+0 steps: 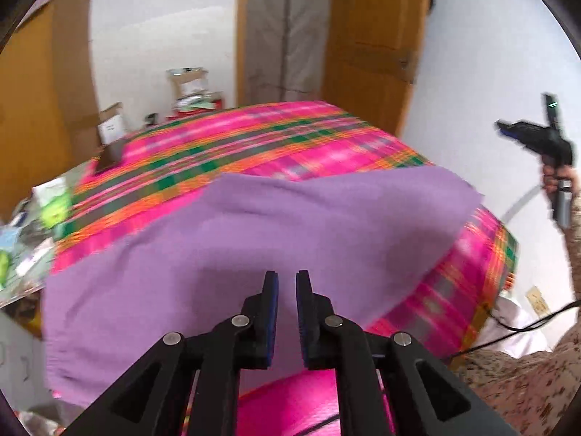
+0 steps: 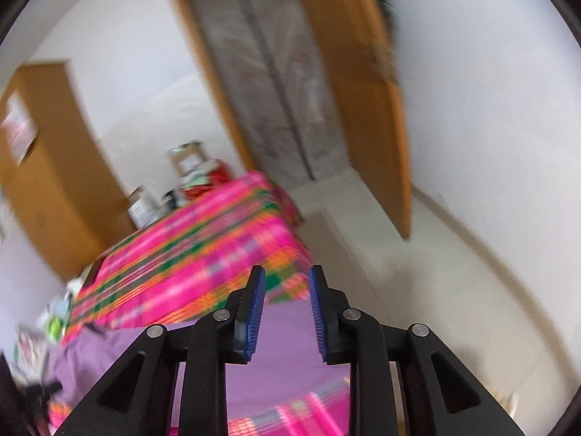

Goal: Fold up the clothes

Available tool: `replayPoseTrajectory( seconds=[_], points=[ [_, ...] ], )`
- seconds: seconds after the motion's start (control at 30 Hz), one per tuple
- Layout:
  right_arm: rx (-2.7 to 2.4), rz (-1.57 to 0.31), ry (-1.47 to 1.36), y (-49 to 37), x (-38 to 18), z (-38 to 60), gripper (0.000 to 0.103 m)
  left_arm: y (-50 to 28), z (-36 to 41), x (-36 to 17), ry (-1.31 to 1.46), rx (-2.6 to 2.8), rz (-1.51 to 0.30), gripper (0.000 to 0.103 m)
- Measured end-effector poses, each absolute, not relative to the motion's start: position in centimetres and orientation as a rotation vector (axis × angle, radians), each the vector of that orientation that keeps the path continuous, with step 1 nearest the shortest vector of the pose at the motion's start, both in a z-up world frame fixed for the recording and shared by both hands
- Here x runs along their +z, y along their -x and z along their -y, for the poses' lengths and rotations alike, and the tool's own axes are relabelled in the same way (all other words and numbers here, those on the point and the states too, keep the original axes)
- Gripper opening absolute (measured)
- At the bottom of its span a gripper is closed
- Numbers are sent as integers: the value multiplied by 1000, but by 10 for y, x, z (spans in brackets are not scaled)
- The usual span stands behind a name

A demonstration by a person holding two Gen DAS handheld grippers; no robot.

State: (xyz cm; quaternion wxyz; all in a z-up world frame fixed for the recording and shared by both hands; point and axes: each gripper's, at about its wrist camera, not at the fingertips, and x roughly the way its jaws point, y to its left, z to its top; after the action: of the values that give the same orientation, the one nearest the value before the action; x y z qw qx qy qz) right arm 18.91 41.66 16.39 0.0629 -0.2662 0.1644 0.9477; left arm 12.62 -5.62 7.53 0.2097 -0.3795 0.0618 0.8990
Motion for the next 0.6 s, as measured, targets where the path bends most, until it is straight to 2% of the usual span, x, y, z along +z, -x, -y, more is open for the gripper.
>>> replayPoseTrajectory(
  seconds=[0.1,0.23,0.3,0.43,0.6],
  points=[
    [3011,-263,859,-174,187,-371,32,-112,76,75,1088,2553,-133,11],
    [3131,-49,980,-150,173,-309,33,-86,97,67,1164,2564,10,11],
    [3188,-24,1110,-127,149,-278,33,-72,100,62,1200,2549,47,11],
    [3225,19,1349,-90,101,-224,33,-49,93,60,1204,2534,-11,11],
    [3288,-2,1568,-56,61,-163,33,-19,88,68,1211,2502,-12,11]
  ],
)
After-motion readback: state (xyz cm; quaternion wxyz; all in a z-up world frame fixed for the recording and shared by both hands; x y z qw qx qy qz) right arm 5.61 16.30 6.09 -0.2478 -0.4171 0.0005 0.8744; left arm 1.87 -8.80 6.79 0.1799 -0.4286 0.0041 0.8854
